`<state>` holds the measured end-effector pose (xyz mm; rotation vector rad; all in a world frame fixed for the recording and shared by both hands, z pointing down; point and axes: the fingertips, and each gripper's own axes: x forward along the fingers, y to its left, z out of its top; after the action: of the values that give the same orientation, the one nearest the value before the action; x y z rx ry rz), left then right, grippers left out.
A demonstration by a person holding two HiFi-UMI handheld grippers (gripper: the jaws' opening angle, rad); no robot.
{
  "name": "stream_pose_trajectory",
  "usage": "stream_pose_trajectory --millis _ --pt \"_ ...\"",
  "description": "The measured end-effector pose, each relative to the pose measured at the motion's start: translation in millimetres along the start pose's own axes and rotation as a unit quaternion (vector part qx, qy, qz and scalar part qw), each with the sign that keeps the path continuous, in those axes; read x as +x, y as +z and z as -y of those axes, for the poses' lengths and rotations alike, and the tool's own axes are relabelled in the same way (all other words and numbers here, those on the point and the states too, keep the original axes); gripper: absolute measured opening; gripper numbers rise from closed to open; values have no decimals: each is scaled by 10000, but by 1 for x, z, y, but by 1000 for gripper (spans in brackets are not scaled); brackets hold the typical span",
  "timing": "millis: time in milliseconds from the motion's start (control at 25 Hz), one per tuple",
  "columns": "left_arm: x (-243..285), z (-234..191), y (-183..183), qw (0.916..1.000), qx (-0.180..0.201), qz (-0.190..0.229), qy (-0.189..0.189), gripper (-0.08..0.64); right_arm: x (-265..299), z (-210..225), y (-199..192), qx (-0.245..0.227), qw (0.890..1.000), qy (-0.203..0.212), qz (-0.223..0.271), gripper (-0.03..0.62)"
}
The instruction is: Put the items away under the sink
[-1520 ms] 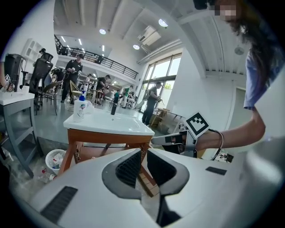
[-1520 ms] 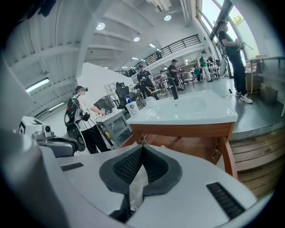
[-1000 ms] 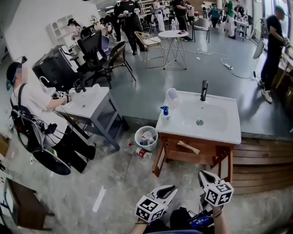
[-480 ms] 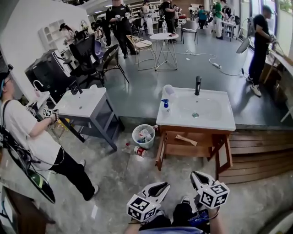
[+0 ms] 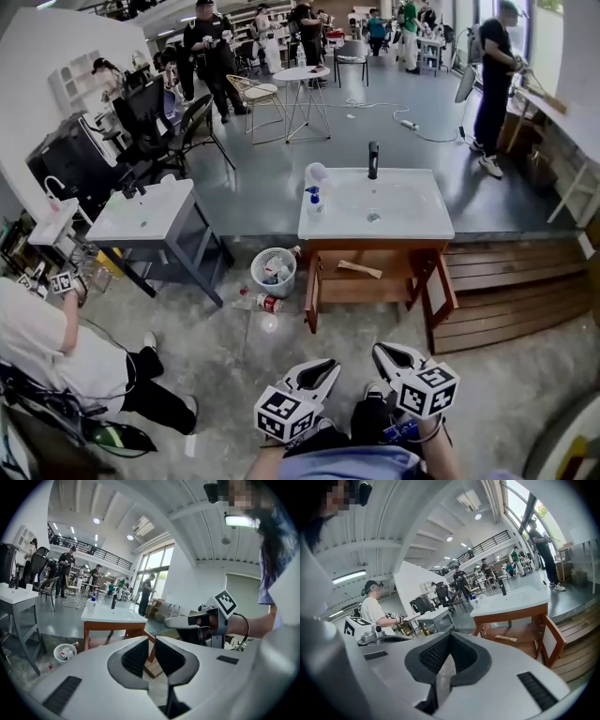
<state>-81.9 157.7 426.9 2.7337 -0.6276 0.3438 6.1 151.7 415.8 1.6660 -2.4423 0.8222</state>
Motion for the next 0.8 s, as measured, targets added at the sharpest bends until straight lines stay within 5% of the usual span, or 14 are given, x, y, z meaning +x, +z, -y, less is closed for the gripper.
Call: stream_pose_trajectory --millis 800 --pt "-8 14 10 9993 259 133 -244 48 -17 -23 6 -102 9991 -146 393 14"
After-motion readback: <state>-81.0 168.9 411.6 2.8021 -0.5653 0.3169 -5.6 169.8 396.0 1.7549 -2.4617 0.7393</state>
